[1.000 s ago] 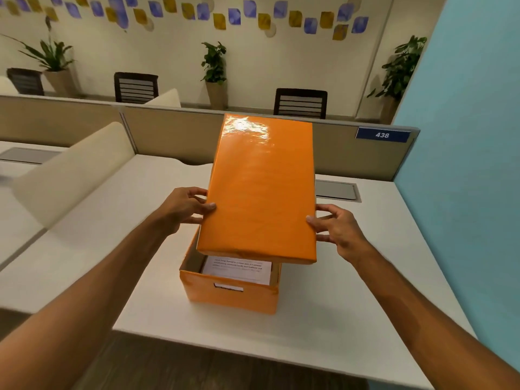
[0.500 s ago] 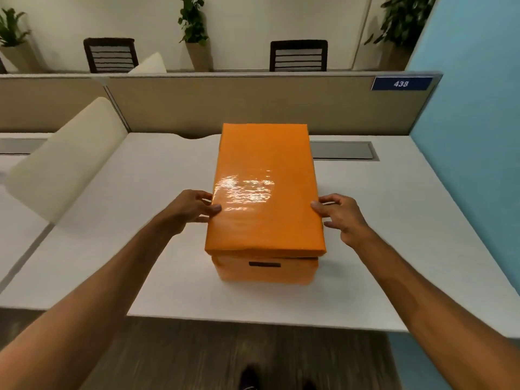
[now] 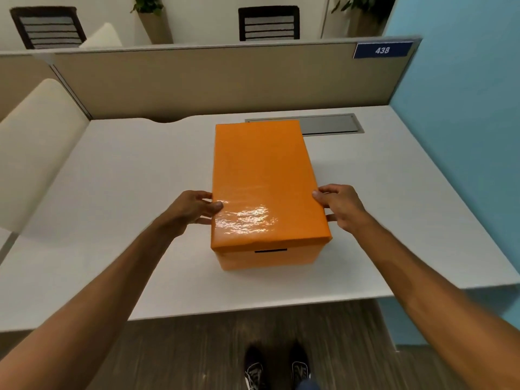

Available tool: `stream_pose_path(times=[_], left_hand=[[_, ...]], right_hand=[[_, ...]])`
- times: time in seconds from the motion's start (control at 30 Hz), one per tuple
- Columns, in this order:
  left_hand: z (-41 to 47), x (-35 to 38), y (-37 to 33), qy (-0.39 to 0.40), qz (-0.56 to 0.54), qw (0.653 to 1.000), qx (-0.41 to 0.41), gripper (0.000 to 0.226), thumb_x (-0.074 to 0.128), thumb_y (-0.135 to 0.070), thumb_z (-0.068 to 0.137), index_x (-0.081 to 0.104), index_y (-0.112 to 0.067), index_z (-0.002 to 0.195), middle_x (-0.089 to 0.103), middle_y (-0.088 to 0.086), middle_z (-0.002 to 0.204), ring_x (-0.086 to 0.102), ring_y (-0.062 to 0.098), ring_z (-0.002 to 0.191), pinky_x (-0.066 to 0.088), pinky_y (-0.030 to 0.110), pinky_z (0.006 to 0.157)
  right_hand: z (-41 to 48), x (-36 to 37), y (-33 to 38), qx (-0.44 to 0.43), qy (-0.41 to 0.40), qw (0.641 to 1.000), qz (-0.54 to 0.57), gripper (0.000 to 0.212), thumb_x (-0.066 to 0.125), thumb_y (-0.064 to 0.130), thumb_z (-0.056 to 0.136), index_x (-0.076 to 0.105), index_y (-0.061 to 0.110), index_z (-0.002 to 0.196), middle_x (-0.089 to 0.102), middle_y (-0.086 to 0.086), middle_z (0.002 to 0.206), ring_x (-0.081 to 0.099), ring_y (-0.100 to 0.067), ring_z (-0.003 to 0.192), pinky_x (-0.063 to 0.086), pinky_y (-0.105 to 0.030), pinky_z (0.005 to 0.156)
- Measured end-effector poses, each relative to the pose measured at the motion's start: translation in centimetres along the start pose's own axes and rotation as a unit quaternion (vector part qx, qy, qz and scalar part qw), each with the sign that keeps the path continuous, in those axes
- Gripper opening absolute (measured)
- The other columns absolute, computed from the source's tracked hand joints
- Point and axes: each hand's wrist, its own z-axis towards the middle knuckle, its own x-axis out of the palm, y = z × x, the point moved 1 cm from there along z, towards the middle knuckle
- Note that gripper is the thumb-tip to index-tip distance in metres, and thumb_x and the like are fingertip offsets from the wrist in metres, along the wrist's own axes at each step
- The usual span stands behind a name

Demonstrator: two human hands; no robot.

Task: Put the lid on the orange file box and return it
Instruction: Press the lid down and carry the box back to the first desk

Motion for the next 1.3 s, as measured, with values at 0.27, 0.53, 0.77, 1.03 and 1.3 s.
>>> stream_pose_path(times=[0.27, 0.53, 0.77, 1.03, 1.3], left_hand=[[0.7, 0.7, 1.5, 0.002, -0.061, 0.998, -0.011, 0.046, 0.065, -0.02, 0.092, 0.054, -0.009, 0.136, 0.069, 0.01, 0.119, 0.069, 0.026, 0.1, 0.057, 0.037, 0.076], [1.1, 1.0, 2.7, -0.021, -0.097, 0.995, -0.009, 0.058, 0.071, -0.029, 0.088, 0.049, -0.016, 0.14, 0.064, 0.009, 0.127, 0.066, 0.029, 0.109, 0.055, 0.044, 0.085], [3.0, 1.2, 1.8, -0.013, -0.126, 0.992, -0.002, 0.068, 0.064, -0.042, 0.09, 0.037, -0.019, 0.147, 0.051, 0.008, 0.144, 0.053, 0.034, 0.125, 0.046, 0.053, 0.104], [8.2, 1.0, -2.1, -0.032, -0.13, 0.991, 0.015, 0.065, 0.059, -0.041, 0.093, 0.034, -0.019, 0.149, 0.043, 0.007, 0.152, 0.044, 0.034, 0.135, 0.035, 0.055, 0.113], [14.1, -0.1, -6.0, -0.098, -0.16, 0.982, -0.01, 0.06, 0.054, -0.053, 0.092, 0.048, -0.016, 0.138, 0.056, -0.003, 0.128, 0.056, 0.019, 0.107, 0.039, 0.043, 0.103]], right_hand=[[0.5, 0.5, -1.0, 0.019, -0.016, 1.0, -0.01, 0.044, 0.066, 0.021, 0.093, 0.057, 0.008, 0.134, 0.064, -0.01, 0.124, 0.062, -0.03, 0.109, 0.054, -0.054, 0.089], [0.5, 0.5, -1.7, 0.015, -0.024, 1.0, 0.001, 0.042, 0.067, 0.025, 0.093, 0.059, 0.011, 0.131, 0.066, -0.01, 0.124, 0.064, -0.03, 0.108, 0.053, -0.056, 0.092], [2.1, 0.7, -0.8, 0.0, 0.006, 1.0, 0.017, 0.042, 0.061, 0.036, 0.096, 0.057, 0.015, 0.132, 0.065, -0.006, 0.122, 0.063, -0.028, 0.108, 0.054, -0.052, 0.088], [8.6, 1.7, 2.1, -0.008, 0.041, 0.999, 0.024, 0.024, 0.052, 0.039, 0.1, 0.066, 0.022, 0.111, 0.07, -0.006, 0.112, 0.066, -0.024, 0.099, 0.054, -0.042, 0.08], [16.4, 2.7, 5.5, -0.024, 0.052, 0.998, 0.027, 0.026, 0.053, 0.038, 0.099, 0.068, 0.017, 0.099, 0.071, -0.014, 0.111, 0.069, -0.024, 0.09, 0.055, -0.036, 0.076]])
